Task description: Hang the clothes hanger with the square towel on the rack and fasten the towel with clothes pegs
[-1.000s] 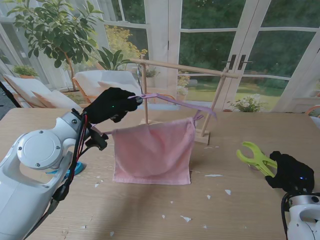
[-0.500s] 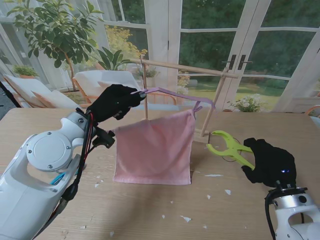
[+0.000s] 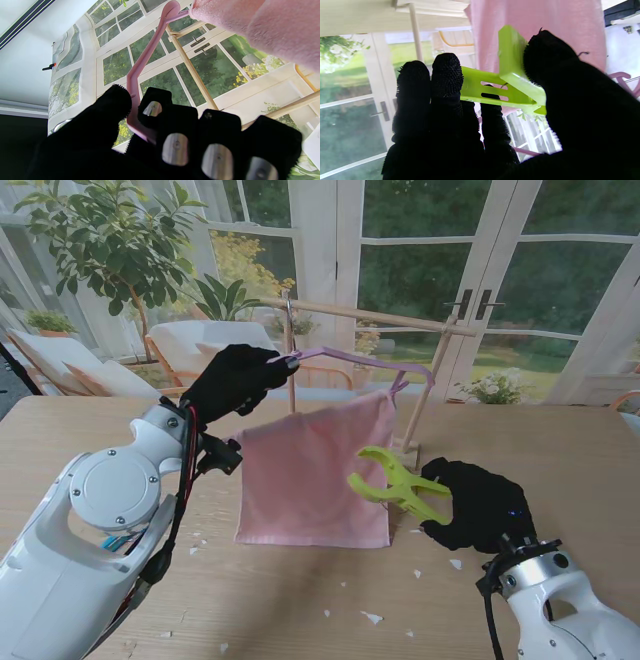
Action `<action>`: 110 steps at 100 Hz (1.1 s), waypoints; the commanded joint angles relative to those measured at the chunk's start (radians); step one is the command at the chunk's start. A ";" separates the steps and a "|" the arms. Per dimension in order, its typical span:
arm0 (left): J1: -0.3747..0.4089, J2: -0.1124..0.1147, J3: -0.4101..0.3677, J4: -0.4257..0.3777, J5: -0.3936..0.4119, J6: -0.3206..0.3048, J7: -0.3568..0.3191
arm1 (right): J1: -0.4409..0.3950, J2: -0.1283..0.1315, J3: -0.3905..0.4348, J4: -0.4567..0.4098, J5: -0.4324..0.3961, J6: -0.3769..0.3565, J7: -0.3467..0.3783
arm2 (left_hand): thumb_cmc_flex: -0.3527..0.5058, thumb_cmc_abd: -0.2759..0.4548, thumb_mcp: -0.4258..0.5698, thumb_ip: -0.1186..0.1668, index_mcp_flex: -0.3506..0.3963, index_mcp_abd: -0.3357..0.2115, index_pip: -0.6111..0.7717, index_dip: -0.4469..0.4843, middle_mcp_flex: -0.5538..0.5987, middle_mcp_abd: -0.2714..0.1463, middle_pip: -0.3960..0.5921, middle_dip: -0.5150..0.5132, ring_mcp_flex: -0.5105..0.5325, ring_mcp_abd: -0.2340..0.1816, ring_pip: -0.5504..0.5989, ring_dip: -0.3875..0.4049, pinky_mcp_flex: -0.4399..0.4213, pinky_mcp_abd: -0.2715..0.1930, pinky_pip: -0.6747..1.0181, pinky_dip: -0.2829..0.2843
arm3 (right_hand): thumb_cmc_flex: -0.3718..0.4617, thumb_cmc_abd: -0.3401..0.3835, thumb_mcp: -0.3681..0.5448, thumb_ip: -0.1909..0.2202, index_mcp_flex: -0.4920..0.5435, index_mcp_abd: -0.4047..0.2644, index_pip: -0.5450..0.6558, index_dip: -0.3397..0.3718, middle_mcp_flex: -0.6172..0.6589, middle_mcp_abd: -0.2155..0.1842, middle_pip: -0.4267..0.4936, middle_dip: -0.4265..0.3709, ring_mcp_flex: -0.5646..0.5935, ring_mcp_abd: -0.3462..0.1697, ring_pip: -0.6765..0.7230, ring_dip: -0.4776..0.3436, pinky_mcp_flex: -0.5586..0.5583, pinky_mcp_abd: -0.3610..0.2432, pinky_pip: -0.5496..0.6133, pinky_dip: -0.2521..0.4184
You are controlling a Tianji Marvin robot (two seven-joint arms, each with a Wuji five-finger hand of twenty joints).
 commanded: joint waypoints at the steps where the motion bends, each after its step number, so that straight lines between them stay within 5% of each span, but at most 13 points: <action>1: 0.001 -0.008 0.002 -0.012 -0.009 -0.007 -0.007 | 0.016 -0.002 -0.019 -0.010 -0.061 0.015 -0.006 | 0.011 0.028 -0.005 0.013 0.091 0.031 0.049 0.031 0.004 -0.075 0.085 0.007 0.028 -0.039 0.143 0.039 0.018 0.004 0.271 0.031 | 0.191 0.189 0.184 0.097 0.108 -0.142 0.206 0.032 0.179 -0.077 0.159 0.086 0.041 0.030 0.027 0.018 0.010 -0.015 0.034 0.505; 37: 0.018 -0.009 0.012 0.004 0.072 -0.098 0.034 | 0.073 0.001 -0.072 -0.052 0.004 0.167 0.086 | 0.009 0.027 -0.002 0.014 0.094 0.032 0.048 0.031 0.004 -0.074 0.083 0.007 0.028 -0.039 0.144 0.038 0.018 0.005 0.271 0.030 | 0.171 0.190 0.180 0.108 0.148 -0.094 0.197 0.026 0.210 -0.023 0.215 0.114 0.091 0.058 0.139 0.079 0.063 0.011 0.167 0.553; 66: 0.033 -0.006 0.035 -0.017 0.194 -0.056 0.056 | 0.107 0.005 -0.130 -0.013 -0.315 0.223 -0.065 | 0.012 0.039 -0.011 0.015 0.093 0.021 0.049 0.032 0.004 -0.088 0.076 0.003 0.030 -0.065 0.145 0.033 0.025 -0.021 0.271 0.025 | 0.175 0.198 0.184 0.121 0.146 -0.116 0.192 0.035 0.191 -0.024 0.249 0.149 0.075 0.052 0.205 0.110 0.065 -0.017 0.232 0.574; 91: 0.037 0.000 0.048 -0.051 0.253 0.004 0.041 | 0.164 0.020 -0.179 0.007 -0.550 0.274 -0.064 | 0.025 0.053 -0.035 0.018 0.089 0.017 0.049 0.031 0.004 -0.105 0.074 -0.003 0.031 -0.092 0.148 0.023 0.032 -0.055 0.271 0.014 | 0.184 0.207 0.176 0.132 0.163 -0.144 0.173 0.031 0.175 -0.023 0.266 0.186 0.067 0.060 0.274 0.150 0.094 -0.067 0.304 0.626; 110: 0.043 0.005 0.050 -0.076 0.273 0.025 0.023 | 0.215 0.026 -0.215 0.027 -0.650 0.295 -0.033 | 0.031 0.059 -0.048 0.019 0.088 0.014 0.050 0.030 0.004 -0.114 0.073 -0.006 0.031 -0.103 0.149 0.019 0.035 -0.069 0.271 0.010 | 0.189 0.210 0.175 0.135 0.167 -0.137 0.171 0.032 0.170 -0.019 0.271 0.201 0.064 0.065 0.296 0.166 0.107 -0.088 0.325 0.651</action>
